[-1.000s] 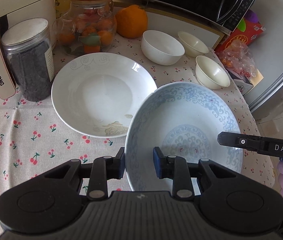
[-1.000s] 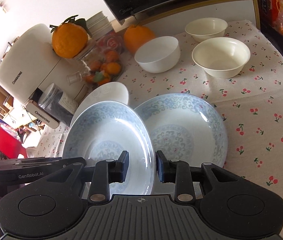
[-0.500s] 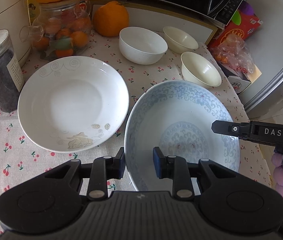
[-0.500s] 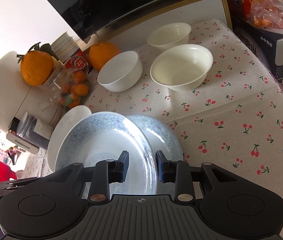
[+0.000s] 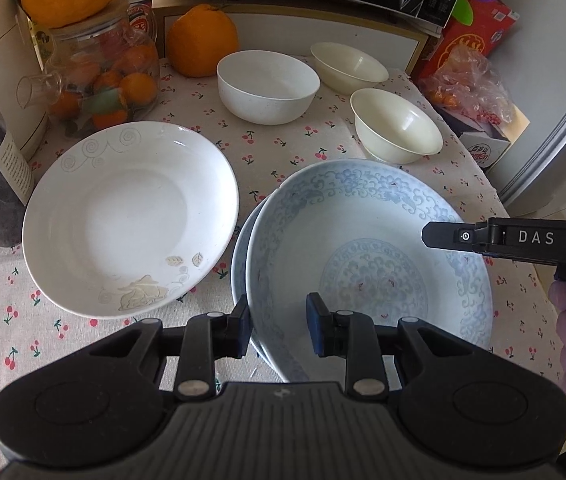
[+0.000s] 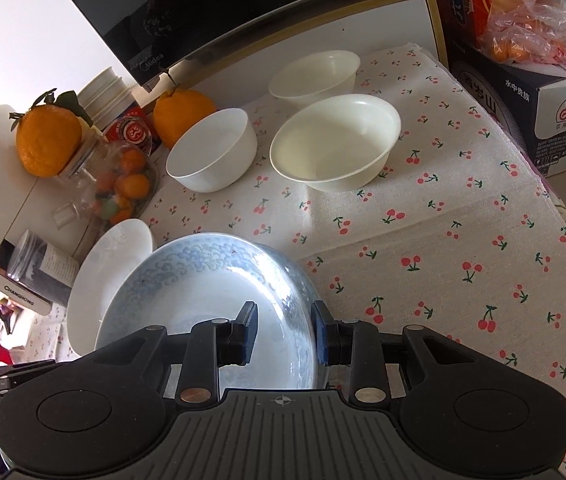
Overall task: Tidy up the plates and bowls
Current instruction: 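Lower the held blue-patterned plate onto the other blue-patterned plate, then open both tools to release the stacked plate and withdraw, then close both tools on the rim of the plain white plate, then carry the white plate with both tools onto the blue-patterned stack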
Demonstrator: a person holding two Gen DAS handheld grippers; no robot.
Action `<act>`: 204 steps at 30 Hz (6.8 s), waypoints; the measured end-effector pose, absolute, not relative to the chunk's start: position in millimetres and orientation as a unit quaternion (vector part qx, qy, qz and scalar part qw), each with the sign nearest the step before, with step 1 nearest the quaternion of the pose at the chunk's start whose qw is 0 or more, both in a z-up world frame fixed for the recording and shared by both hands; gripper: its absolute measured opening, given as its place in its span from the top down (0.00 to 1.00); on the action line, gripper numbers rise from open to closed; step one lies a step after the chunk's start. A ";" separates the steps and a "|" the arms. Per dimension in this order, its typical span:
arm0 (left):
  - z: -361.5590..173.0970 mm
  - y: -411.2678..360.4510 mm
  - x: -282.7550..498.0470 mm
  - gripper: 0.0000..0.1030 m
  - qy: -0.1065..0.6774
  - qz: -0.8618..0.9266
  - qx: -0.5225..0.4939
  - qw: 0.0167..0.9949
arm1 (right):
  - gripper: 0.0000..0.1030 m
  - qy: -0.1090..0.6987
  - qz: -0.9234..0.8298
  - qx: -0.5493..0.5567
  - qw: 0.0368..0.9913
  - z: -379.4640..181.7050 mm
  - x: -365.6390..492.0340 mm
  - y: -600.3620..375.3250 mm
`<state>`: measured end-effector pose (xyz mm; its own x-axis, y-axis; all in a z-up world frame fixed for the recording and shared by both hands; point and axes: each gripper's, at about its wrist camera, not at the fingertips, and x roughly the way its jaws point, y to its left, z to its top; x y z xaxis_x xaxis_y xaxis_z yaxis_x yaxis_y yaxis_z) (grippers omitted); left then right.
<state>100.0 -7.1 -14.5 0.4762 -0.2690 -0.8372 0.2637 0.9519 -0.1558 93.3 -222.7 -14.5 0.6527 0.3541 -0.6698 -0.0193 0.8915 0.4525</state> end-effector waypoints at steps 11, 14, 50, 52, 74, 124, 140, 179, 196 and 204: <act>-21.2 -11.7 98.0 0.78 0.493 -0.163 -0.001 0.854 | 0.76 0.389 0.080 0.170 0.902 -12.5 88.8 -219.4; -22.4 -14.5 97.7 0.80 0.492 -0.161 0.010 0.856 | 0.77 0.384 0.073 0.147 0.909 -10.8 86.9 -215.9; -17.3 -12.2 78.2 0.83 0.467 -0.151 0.085 0.867 | 0.83 0.415 0.063 0.051 0.906 -18.3 88.0 -191.2; -17.3 -10.4 78.9 0.80 0.467 -0.149 0.082 0.867 | 0.83 0.417 0.063 0.050 0.905 -18.5 88.3 -190.8; -2.3 4.3 82.8 0.15 0.483 -0.183 -0.009 0.856 | 0.14 0.405 0.084 0.090 0.906 9.0 86.4 -191.8; -32.1 107.0 138.0 0.39 0.470 0.004 -0.118 0.875 | 0.22 0.368 0.195 0.224 0.881 5.0 191.9 -96.2; -33.4 121.7 135.7 0.71 0.477 0.029 -0.111 0.871 | 0.67 0.392 0.173 0.196 0.882 -7.4 197.0 -76.4; 4.8 121.6 95.5 0.77 0.451 -0.032 -0.125 0.883 | 0.80 0.382 0.174 0.139 0.897 31.3 158.4 -90.6; 21.4 91.8 77.4 0.77 0.438 -0.076 -0.099 0.890 | 0.80 0.385 0.172 0.159 0.893 44.1 116.2 -134.5; 20.2 65.9 75.5 0.77 0.442 -0.097 -0.081 0.888 | 0.80 0.391 0.157 0.171 0.891 37.5 101.7 -164.4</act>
<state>75.5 65.9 20.2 0.5912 -0.2444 -0.7686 0.1013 0.9679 -0.2298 101.7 -164.4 37.5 0.6452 0.4139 -0.6422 -0.1463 0.8919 0.4278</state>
